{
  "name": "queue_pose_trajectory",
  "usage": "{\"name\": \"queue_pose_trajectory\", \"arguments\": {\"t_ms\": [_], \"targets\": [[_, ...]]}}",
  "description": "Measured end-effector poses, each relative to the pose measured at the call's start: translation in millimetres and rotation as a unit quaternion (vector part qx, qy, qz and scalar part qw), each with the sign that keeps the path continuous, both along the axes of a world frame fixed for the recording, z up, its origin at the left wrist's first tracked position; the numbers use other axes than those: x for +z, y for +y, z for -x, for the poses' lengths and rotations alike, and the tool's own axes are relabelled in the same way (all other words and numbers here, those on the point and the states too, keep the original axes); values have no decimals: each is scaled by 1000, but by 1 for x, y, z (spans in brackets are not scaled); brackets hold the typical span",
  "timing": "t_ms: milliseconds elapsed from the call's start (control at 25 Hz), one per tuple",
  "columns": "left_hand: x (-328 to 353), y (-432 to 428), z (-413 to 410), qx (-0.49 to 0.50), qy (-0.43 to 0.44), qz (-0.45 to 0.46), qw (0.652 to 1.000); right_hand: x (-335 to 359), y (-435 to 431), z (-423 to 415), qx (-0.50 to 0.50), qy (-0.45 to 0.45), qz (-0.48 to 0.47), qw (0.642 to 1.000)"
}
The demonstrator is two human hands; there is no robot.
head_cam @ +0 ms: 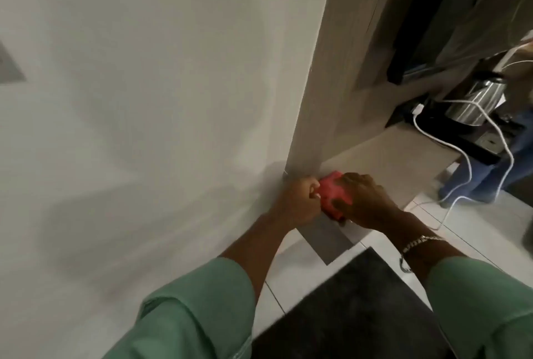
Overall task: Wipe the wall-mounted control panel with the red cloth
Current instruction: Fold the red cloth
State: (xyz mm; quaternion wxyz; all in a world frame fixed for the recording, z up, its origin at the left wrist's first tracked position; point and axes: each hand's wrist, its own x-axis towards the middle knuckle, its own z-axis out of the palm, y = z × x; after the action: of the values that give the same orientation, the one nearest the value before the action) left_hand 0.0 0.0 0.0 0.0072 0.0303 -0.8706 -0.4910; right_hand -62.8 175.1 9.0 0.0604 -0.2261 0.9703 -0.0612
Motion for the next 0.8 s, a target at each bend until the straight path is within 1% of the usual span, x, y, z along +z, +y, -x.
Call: {"name": "queue_pose_trajectory", "arguments": {"t_ms": [80,120,160,240,320,400,480,560,640,680,720,800], "targets": [[-24,12,14,-33,-57,-24,998,-19,1,13,-13,-35,-14,999],[-36,18,19,-33,-79,-33,996,-32,4,20,-22,-55,-13,998],[-45,23,26,-16,-95,-48,994,-43,6,24,-30,-71,-10,997],[-57,33,36,34,-101,-96,990,-60,10,30,-33,-52,-12,998],[-62,37,46,107,-97,-153,978,-66,11,34,-40,-19,-2,999],[-64,40,53,184,-96,-231,951,-67,9,34,-39,-4,26,999],[-65,44,52,239,-113,-323,909,-68,7,26,-40,-3,77,996],[-63,44,44,265,-145,-416,858,-67,3,11,-47,-1,133,990],[-61,35,32,263,-170,-483,818,-67,-5,-7,-37,0,189,981],[-59,28,25,256,-177,-498,809,-67,-10,-17,-26,0,213,977],[-55,19,16,249,-176,-500,811,-65,-16,-27,-13,-3,229,973],[-44,-4,0,238,-165,-479,829,-57,-31,-47,11,-14,239,971]]}}
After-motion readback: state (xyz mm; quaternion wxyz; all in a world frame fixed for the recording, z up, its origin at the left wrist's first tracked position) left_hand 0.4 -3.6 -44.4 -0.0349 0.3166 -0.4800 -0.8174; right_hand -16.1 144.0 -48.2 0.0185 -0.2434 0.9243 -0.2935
